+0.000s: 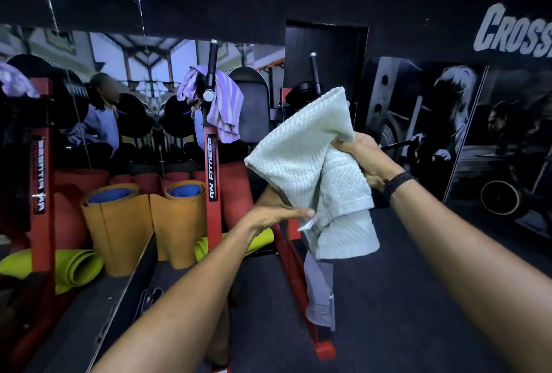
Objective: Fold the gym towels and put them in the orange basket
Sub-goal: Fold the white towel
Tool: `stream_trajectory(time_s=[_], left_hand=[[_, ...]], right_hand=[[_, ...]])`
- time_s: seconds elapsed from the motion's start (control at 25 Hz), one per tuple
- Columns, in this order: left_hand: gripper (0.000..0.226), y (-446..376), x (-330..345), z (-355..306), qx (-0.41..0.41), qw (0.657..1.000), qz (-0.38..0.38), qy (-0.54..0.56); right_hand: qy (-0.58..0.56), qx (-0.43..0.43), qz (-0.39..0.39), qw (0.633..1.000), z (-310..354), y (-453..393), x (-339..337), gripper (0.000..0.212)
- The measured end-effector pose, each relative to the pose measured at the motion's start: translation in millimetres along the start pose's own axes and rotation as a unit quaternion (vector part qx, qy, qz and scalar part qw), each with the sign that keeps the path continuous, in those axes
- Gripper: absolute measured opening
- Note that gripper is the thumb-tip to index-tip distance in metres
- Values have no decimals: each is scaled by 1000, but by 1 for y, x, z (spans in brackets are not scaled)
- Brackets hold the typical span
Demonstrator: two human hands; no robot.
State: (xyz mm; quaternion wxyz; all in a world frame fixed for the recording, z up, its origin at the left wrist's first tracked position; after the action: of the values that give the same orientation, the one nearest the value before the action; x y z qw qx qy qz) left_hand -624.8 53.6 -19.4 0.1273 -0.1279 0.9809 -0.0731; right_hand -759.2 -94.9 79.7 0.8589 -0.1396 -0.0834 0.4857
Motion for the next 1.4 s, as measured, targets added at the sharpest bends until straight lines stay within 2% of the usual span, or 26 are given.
stream_trajectory(time_s=[0.04,0.12,0.24,0.36,0.44,0.52,0.6,0.68,0.72,0.8,0.84,0.92,1.04,1.12,1.16,1.28,1.32,1.4], left_hand=[[50,-3,2,-3,-3,1000,-7,1],[48,-10,-2,-6,23,997,-43,57],[40,-16,-16,-13,47,987,-92,126],[30,-18,-30,-23,41,981,-96,166],[35,-22,-41,-26,57,984,-81,145],[39,-21,-47,-30,78,986,-84,123],[34,-18,-51,-33,96,984,-113,100],[23,-15,-57,-35,95,980,-138,103],[26,-12,-60,-38,88,980,-143,111],[44,-11,-65,-42,82,979,-134,129],[45,-11,-64,-45,90,980,-119,132],[33,-12,-54,-52,105,984,-97,105],[30,-15,-43,-55,119,985,-101,75],[35,-16,-48,-55,124,981,-118,89],[38,-15,-51,-55,127,979,-124,97],[30,-12,-62,-52,125,981,-135,55],[32,-11,-70,-50,114,986,-121,12],[34,-5,-88,-48,45,990,-45,-124]], right_hand=[[7,12,-13,1000,1,1,-1,7],[-17,37,-24,999,1,2,-7,7],[-55,93,60,992,3,10,-25,32],[89,114,131,981,2,18,-41,41],[227,80,118,963,-5,18,-46,36],[353,24,90,931,-12,17,-45,25],[395,-9,51,917,-13,19,-39,17],[353,-52,23,934,-11,22,-35,22],[303,-76,12,950,-9,24,-35,28],[191,-97,-14,977,-10,23,-38,28],[145,-81,-15,986,-11,23,-36,22],[88,-13,9,996,-24,23,-24,9],[159,81,42,983,-50,23,-8,23],[180,96,72,976,-58,23,-10,44],[182,101,95,973,-58,24,-13,46],[236,87,131,959,-49,26,-19,25],[241,66,110,962,-45,26,-21,22],[212,26,60,975,-36,23,-23,21]])
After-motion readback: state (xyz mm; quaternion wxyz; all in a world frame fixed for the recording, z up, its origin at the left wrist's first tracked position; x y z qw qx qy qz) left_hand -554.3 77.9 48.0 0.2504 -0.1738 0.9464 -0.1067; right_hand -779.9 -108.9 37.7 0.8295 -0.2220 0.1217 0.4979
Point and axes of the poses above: each hand's wrist, its own y-axis away from the middle knuckle, its own x-axis out of the palm, z = x × y, the point moved 1 cm from there along -y, towards the middle knuckle, and after that the axes turned 9 degrees about z, right-handed, at the moved point
